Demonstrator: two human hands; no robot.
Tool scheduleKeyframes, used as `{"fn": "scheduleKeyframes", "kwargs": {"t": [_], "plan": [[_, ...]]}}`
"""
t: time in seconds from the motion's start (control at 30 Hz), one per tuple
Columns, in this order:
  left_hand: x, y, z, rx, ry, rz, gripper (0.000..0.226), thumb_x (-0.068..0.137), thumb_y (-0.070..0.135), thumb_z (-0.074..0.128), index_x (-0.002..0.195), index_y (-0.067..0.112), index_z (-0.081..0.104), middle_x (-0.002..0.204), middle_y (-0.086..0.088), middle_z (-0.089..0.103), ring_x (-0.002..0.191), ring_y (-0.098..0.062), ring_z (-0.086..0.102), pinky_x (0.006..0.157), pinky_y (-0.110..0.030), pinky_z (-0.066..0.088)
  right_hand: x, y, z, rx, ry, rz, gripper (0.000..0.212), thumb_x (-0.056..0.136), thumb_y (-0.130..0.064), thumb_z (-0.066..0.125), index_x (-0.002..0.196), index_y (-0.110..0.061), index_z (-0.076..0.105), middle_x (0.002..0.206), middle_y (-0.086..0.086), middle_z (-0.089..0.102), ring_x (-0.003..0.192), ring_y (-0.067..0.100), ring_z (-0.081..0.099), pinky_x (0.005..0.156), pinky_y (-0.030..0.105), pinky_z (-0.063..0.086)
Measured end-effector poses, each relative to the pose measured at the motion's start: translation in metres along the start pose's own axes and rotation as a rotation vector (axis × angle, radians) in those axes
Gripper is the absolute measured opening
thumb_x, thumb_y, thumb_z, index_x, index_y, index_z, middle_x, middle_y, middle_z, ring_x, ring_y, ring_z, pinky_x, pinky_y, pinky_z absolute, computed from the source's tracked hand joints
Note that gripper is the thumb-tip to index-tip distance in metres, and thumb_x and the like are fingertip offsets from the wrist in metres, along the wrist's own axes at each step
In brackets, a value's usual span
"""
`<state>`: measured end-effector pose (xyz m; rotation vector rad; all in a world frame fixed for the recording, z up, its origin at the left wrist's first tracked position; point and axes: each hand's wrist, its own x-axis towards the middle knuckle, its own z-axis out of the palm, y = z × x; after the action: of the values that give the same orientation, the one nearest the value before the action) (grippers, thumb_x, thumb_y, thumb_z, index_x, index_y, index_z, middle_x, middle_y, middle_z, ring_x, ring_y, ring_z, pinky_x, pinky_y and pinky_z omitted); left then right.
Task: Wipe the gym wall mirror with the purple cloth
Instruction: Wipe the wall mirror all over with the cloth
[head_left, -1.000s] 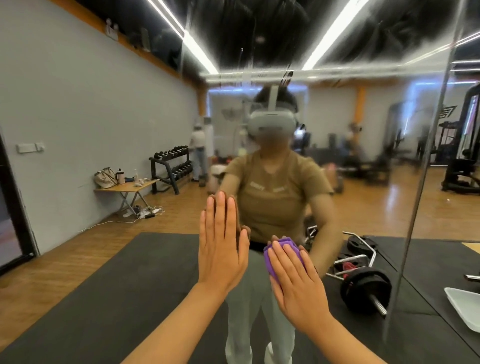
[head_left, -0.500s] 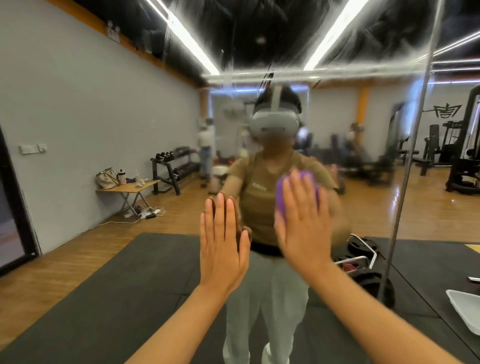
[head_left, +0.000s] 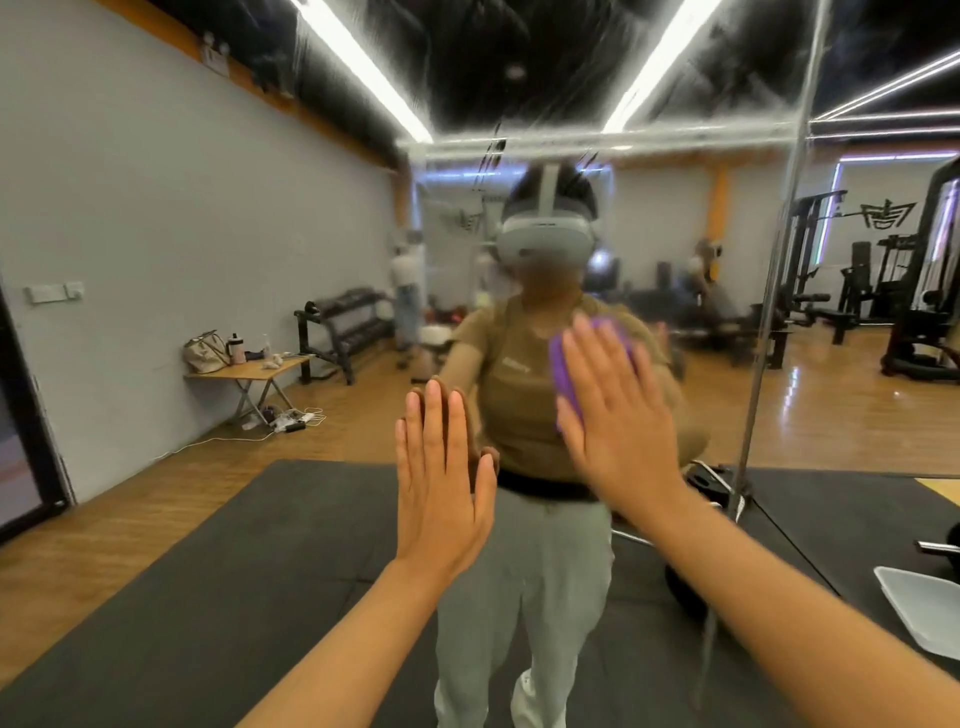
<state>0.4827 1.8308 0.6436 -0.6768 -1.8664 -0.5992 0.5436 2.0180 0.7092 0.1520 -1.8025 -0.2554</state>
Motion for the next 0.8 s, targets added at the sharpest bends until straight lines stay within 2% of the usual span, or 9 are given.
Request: {"fn": "scheduleKeyframes", "kwargs": {"t": [0.1,0.23,0.33,0.43,0.57,0.63,0.73,0.8], "plan": [[-0.001,0.01,0.004,-0.012,0.003,-0.03,0.07,0.103,0.032,0.036,0.16,0.002,0.01,0.168,-0.016,-0.001,0.156,-0.032,-0.005,0.126,-0.044,-0.004,0.04,0.017,-0.008,-0.003,0.086,0.131,0.059,0.104,-0.026,0.041,0.157,-0.004,0.027,0.164,0.014,0.025,0.153,0.029,0.019,0.127,0.039,0.002],[-0.008,0.02,0.009,0.003,-0.013,-0.006,0.069,0.102,0.031,0.038,0.159,0.001,0.014,0.168,-0.017,0.001,0.156,-0.032,-0.004,0.126,-0.045,-0.002,0.007,0.001,0.0,0.029,0.102,0.161,0.061,0.103,-0.024,0.044,0.158,-0.005,0.024,0.165,0.015,0.022,0.154,0.03,0.016,0.127,0.043,0.004],[-0.007,0.02,0.01,0.013,-0.008,0.003,0.068,0.103,0.032,0.038,0.159,0.001,0.015,0.168,-0.019,0.002,0.156,-0.033,-0.002,0.126,-0.045,-0.001,-0.073,-0.016,0.017,-0.003,-0.042,-0.086,0.066,0.099,-0.027,0.049,0.158,-0.01,0.024,0.166,0.012,0.02,0.155,0.027,0.011,0.126,0.047,0.009],[-0.007,0.019,0.01,0.034,-0.005,0.009,0.069,0.102,0.032,0.038,0.159,0.001,0.013,0.168,-0.018,0.001,0.155,-0.033,-0.003,0.126,-0.045,-0.001,-0.16,-0.021,0.027,-0.193,-0.266,-0.402,0.075,0.096,-0.033,0.043,0.162,-0.013,0.012,0.169,0.008,0.004,0.156,0.026,0.001,0.127,0.045,0.0],[-0.009,0.017,0.008,0.037,-0.027,0.021,0.07,0.102,0.034,0.037,0.16,0.002,0.012,0.168,-0.018,0.001,0.155,-0.033,-0.003,0.126,-0.045,-0.002,-0.179,-0.012,0.019,-0.234,-0.372,-0.494,0.074,0.098,-0.035,0.034,0.162,-0.014,0.004,0.169,0.004,0.0,0.156,0.023,-0.003,0.126,0.041,-0.004],[-0.009,0.013,0.006,0.043,-0.033,0.036,0.07,0.102,0.034,0.037,0.16,0.002,0.013,0.168,-0.018,0.003,0.156,-0.033,-0.002,0.126,-0.045,0.0,-0.156,-0.004,0.011,-0.206,-0.342,-0.468,0.073,0.099,-0.034,0.037,0.162,-0.014,0.006,0.169,0.003,0.004,0.156,0.021,0.002,0.127,0.041,-0.002],[-0.01,0.01,0.006,0.033,-0.024,0.052,0.069,0.101,0.032,0.039,0.159,0.001,0.018,0.167,-0.02,0.007,0.156,-0.033,0.0,0.126,-0.046,0.002,-0.089,0.013,-0.006,-0.089,-0.183,-0.242,0.067,0.101,-0.03,0.045,0.161,-0.012,0.02,0.167,0.006,0.018,0.155,0.022,0.017,0.127,0.042,0.009],[-0.009,0.013,0.007,0.025,-0.022,0.039,0.069,0.101,0.032,0.038,0.158,0.0,0.019,0.167,-0.02,0.007,0.156,-0.034,-0.001,0.126,-0.047,0.002,-0.03,0.032,-0.02,-0.043,-0.07,-0.076,0.062,0.101,-0.028,0.043,0.158,-0.009,0.026,0.165,0.011,0.023,0.154,0.025,0.018,0.127,0.042,0.009]]}}
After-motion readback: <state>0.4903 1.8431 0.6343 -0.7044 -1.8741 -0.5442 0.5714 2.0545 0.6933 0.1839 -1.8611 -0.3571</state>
